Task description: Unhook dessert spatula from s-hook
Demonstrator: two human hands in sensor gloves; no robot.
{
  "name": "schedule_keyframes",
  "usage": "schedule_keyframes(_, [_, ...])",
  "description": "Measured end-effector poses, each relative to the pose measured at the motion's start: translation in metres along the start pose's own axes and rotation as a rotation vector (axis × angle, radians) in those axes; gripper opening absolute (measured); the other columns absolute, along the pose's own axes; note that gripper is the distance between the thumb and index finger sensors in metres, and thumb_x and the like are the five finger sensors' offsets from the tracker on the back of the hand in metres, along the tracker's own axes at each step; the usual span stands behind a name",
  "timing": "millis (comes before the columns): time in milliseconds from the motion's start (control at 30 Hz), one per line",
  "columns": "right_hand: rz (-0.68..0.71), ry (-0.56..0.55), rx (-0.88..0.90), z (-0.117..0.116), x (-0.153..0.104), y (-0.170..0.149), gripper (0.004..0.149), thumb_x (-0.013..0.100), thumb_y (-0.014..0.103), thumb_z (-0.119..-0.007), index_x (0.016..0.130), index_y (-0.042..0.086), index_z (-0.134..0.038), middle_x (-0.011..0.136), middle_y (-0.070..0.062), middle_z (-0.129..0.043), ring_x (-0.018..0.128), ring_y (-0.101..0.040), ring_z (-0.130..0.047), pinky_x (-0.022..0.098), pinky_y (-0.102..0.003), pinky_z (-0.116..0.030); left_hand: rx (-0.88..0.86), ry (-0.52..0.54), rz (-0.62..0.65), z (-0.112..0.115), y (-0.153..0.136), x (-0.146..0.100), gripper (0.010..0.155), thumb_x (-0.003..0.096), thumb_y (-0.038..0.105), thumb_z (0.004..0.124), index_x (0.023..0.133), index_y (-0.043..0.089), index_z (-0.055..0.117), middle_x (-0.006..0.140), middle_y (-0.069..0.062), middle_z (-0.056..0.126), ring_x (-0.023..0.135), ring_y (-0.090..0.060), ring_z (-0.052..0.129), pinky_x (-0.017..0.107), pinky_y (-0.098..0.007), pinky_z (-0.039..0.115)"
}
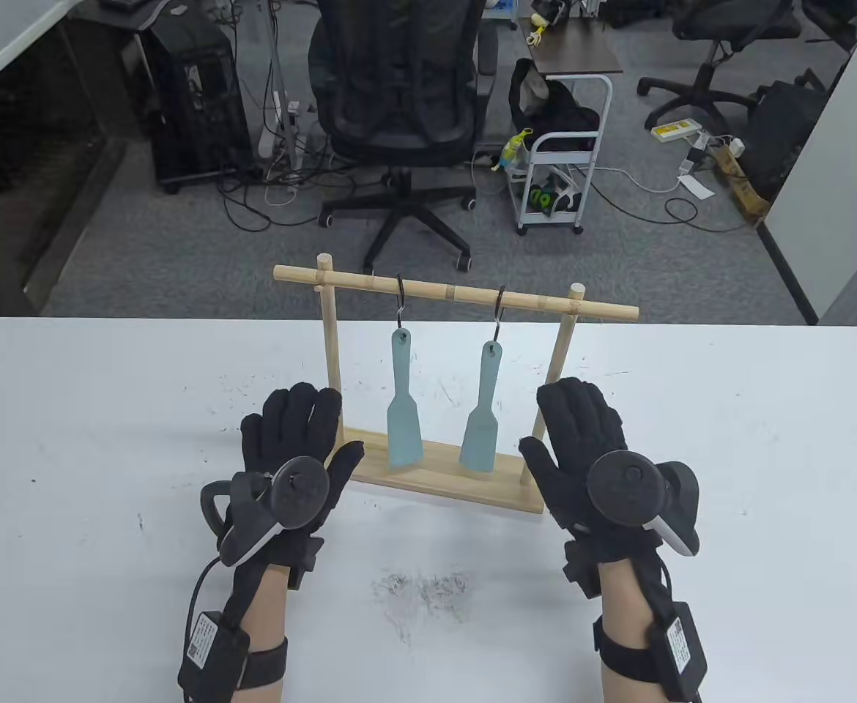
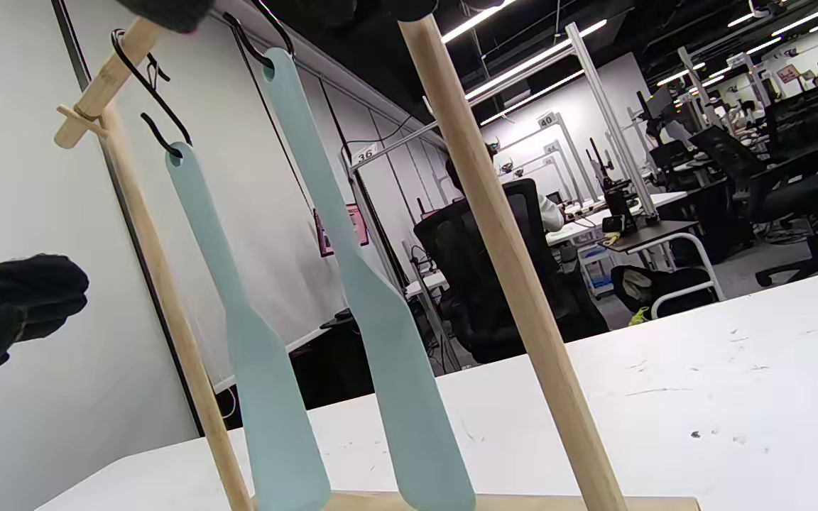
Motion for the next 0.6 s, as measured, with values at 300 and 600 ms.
schedule_keyframes(300, [0.01, -0.011, 0.007, 0.003, -0.001, 0.003, 0.071, 0.052, 0.057, -0.067, 0.112, 0.021, -0.053, 0.119, -0.014, -0.05, 0.108, -0.045, -0.051, 0.075, -0.062, -0.045, -0.017, 0.02, 0.0, -0.006, -0.002, -0.001, 0.075, 0.058, 0.069, 0.061, 0.124, 0.037, 0.046, 0.133, -0.007, 0.049, 0.122, -0.04, 0.049, 0.085, -0.067, 0.046])
schedule_keyframes(600, [0.012, -0.017, 0.019, 0.004, -0.004, 0.003, 0.072, 0.052, 0.057, -0.068, 0.112, 0.02, -0.053, 0.118, -0.014, -0.051, 0.107, -0.045, -0.052, 0.074, -0.061, -0.047, -0.015, 0.036, 0.0, -0.013, -0.003, -0.004, 0.074, 0.0579, 0.069, 0.061, 0.123, 0.036, 0.046, 0.132, -0.007, 0.05, 0.121, -0.04, 0.051, 0.085, -0.067, 0.047])
Point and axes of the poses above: the tracker on the back of each hand, its own y axis roughly to the thumb side, its own x axis roughly from the wrist to the fingertips, z = x × y, the point moved 5 cm from there along x, roughly from the wrist to the fingertips
